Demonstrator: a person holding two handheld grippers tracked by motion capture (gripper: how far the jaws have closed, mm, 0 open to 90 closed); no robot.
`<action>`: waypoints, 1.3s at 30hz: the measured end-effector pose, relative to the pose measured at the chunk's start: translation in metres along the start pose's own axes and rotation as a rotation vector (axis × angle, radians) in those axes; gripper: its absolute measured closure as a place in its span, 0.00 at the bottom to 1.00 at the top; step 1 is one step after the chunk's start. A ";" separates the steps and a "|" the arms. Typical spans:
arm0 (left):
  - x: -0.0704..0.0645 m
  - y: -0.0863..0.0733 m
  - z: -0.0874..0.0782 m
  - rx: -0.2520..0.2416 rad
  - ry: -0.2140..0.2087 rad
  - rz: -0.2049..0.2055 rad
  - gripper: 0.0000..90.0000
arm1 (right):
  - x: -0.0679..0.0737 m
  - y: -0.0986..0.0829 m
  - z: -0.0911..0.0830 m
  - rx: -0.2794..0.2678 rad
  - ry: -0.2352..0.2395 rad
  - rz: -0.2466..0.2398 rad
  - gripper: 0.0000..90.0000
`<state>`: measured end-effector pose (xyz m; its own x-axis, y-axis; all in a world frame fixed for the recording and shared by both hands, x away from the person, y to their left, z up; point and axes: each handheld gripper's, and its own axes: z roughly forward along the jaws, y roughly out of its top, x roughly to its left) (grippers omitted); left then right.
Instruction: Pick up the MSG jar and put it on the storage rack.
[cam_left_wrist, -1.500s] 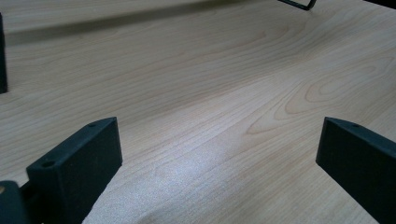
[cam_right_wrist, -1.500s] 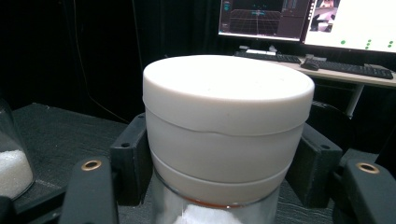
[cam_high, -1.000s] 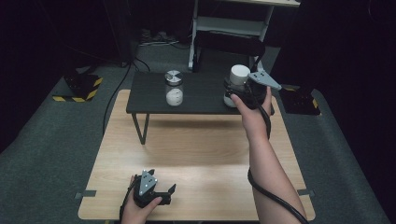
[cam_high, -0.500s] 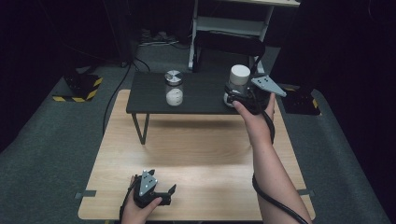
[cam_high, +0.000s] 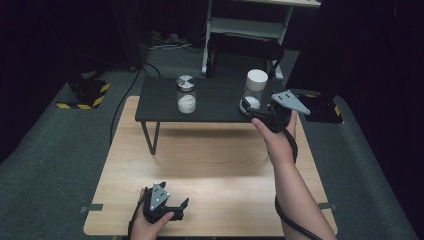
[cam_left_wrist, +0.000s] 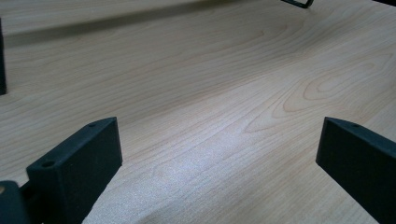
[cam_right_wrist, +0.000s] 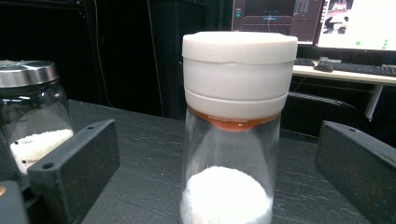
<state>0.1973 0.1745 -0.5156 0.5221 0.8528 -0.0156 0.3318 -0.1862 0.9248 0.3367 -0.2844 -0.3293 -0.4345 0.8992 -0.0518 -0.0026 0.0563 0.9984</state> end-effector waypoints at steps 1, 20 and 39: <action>0.000 0.000 0.000 0.001 -0.001 0.001 0.01 | 0.000 -0.001 -0.001 0.001 0.000 -0.002 0.00; -0.001 0.001 0.000 0.004 0.000 0.009 0.01 | -0.003 -0.018 -0.028 -0.014 0.022 -0.015 0.00; -0.002 0.000 0.000 0.001 0.001 0.016 0.01 | -0.004 -0.032 -0.058 -0.037 0.050 -0.029 0.00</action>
<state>0.1958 0.1729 -0.5154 0.5263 0.8503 -0.0002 0.3242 -0.2005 0.9245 0.2865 -0.3145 -0.3597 -0.4779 0.8747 -0.0803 -0.0488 0.0648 0.9967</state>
